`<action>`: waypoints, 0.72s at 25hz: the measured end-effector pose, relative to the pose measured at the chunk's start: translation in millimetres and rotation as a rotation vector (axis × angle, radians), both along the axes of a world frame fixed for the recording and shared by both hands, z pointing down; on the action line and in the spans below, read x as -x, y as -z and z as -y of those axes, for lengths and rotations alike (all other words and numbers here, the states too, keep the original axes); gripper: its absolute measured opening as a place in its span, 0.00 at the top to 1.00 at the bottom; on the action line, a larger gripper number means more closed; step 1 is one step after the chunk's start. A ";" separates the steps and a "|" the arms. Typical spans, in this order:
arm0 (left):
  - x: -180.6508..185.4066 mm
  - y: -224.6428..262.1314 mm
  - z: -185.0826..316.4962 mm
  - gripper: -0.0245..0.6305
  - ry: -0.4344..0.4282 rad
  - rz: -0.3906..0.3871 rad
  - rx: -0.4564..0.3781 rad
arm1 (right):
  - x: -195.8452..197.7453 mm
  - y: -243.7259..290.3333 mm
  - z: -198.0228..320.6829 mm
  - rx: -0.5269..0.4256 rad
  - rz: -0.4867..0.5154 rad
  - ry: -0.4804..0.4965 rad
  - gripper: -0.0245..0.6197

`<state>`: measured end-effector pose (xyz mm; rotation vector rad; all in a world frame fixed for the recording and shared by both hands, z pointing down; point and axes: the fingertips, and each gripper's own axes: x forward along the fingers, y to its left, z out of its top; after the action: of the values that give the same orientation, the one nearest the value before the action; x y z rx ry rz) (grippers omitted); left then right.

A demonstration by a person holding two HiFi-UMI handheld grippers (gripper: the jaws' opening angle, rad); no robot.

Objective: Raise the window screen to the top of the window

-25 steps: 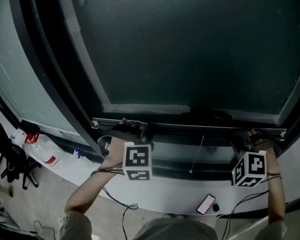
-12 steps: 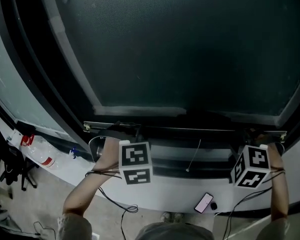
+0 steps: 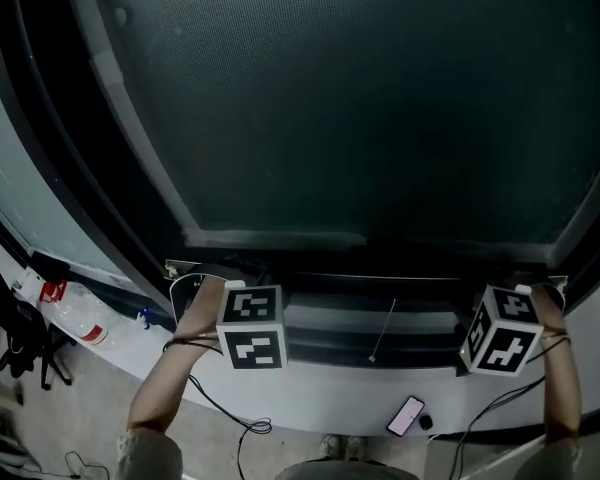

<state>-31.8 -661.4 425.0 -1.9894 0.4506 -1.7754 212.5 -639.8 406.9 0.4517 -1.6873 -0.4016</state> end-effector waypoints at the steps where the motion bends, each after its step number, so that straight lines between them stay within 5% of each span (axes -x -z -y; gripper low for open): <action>1: 0.1 0.3 0.6 0.93 0.006 0.018 -0.017 | 0.8 0.6 0.2 -0.012 -0.003 -0.001 0.93; 6: -0.8 -1.1 0.6 0.93 0.024 0.077 -0.053 | -0.5 -0.1 -1.2 -0.034 -0.028 0.002 0.93; 10: 1.9 20.0 -1.9 0.93 0.008 0.052 -0.063 | 3.2 22.4 -5.1 -0.034 -0.020 0.019 0.93; 18: 7.6 117.9 16.7 0.93 0.041 0.039 -0.298 | 7.8 116.1 10.6 -0.274 -0.047 0.038 0.93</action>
<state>-39.4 -678.1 307.2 -1.7474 0.7032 -1.6568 204.8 -650.4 290.8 0.6059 -1.6031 -0.6715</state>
